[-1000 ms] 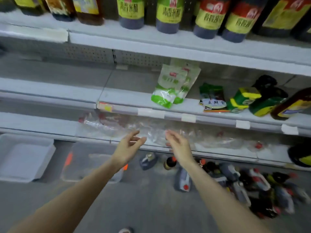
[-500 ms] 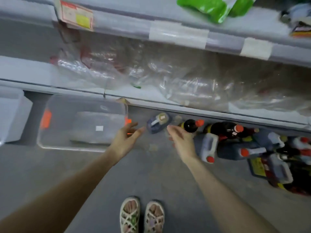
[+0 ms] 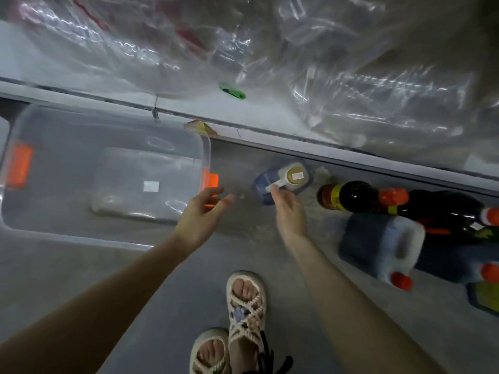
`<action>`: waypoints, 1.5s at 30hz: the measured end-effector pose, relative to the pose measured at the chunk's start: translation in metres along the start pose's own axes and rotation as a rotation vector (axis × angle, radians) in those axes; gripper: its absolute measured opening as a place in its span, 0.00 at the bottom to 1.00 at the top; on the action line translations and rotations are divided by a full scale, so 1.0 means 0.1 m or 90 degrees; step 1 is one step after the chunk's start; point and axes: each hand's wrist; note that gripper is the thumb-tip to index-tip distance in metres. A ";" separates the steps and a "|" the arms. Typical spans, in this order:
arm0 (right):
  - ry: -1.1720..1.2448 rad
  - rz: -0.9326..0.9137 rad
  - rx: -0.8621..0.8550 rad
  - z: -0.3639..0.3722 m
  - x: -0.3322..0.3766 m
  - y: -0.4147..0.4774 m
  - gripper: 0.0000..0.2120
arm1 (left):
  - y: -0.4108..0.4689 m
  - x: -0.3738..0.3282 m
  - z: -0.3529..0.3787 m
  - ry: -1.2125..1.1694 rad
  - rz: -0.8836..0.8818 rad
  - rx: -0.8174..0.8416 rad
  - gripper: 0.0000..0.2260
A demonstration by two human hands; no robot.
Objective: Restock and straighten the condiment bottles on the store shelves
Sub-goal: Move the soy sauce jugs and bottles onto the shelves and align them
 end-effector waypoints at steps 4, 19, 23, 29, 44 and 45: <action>0.048 0.032 -0.028 0.09 -0.11 0.19 0.15 | 0.18 0.04 0.06 -0.014 -0.001 -0.001 0.16; 0.088 0.063 -0.115 -0.17 -0.19 0.06 0.13 | 0.00 0.08 0.14 0.003 0.007 0.037 0.19; 0.078 0.067 -0.097 -0.29 -0.19 -0.23 0.13 | -0.22 -0.01 0.13 0.012 0.026 0.059 0.18; 0.033 0.046 -0.081 -0.57 0.10 -0.91 0.17 | -0.80 -0.21 0.07 0.022 0.051 0.085 0.18; -0.029 -0.145 0.028 -1.16 2.59 -3.06 0.22 | -2.80 -1.98 -0.89 0.018 0.246 0.089 0.14; -0.035 -0.162 0.030 -1.16 2.60 -3.09 0.22 | -2.82 -1.96 -0.90 0.016 0.242 0.088 0.14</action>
Point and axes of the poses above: each hand's wrist, its own y-axis towards the middle knuckle, its own z-axis out of the palm, x = y × z, and after that the axes turned 13 degrees about y, right-handed
